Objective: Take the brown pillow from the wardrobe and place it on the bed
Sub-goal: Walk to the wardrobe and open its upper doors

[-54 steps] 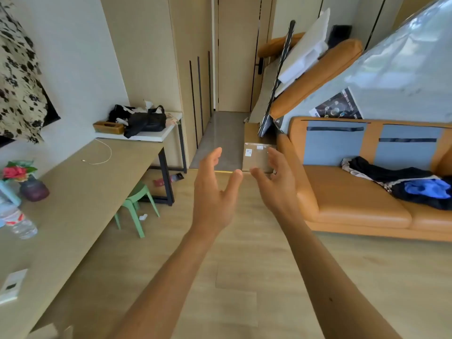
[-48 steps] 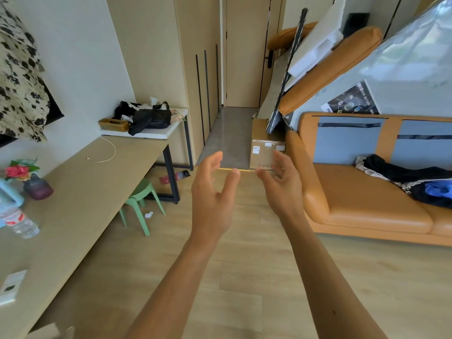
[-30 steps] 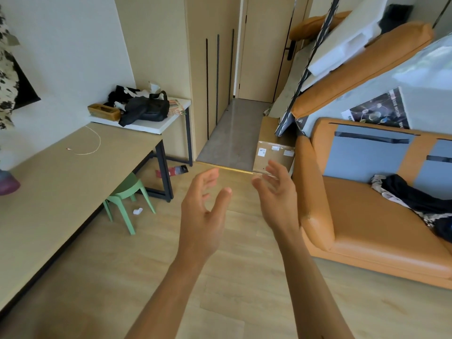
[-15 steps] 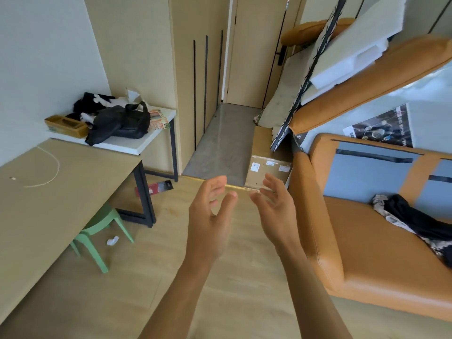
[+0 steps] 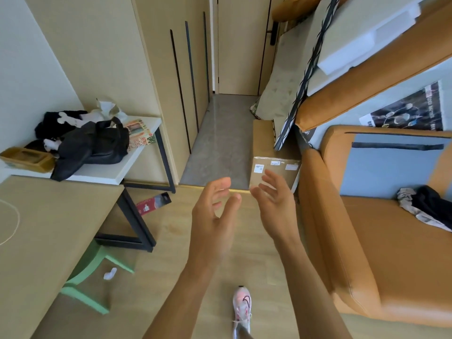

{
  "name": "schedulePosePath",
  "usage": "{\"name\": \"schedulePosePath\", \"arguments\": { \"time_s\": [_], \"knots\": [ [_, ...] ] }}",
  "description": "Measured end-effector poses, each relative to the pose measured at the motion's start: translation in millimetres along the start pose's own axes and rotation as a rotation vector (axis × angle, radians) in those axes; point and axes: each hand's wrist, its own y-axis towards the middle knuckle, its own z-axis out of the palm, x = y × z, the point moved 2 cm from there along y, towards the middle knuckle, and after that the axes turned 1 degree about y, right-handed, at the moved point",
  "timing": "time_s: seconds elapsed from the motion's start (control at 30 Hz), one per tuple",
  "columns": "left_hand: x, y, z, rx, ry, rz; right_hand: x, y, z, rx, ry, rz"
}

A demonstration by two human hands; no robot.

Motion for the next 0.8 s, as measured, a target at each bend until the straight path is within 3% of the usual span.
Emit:
{"name": "schedulePosePath", "arguments": {
  "time_s": [0.37, 0.6, 0.8],
  "knots": [
    [18, 236, 43, -0.123, 0.019, 0.047, 13, 253, 73, 0.074, -0.013, -0.128],
    [40, 358, 67, -0.138, 0.008, 0.02, 0, 359, 117, 0.164, -0.047, -0.084],
    [80, 483, 79, -0.132, 0.0, -0.003, -19, 477, 160, 0.118, -0.087, -0.059]
  ]
}}
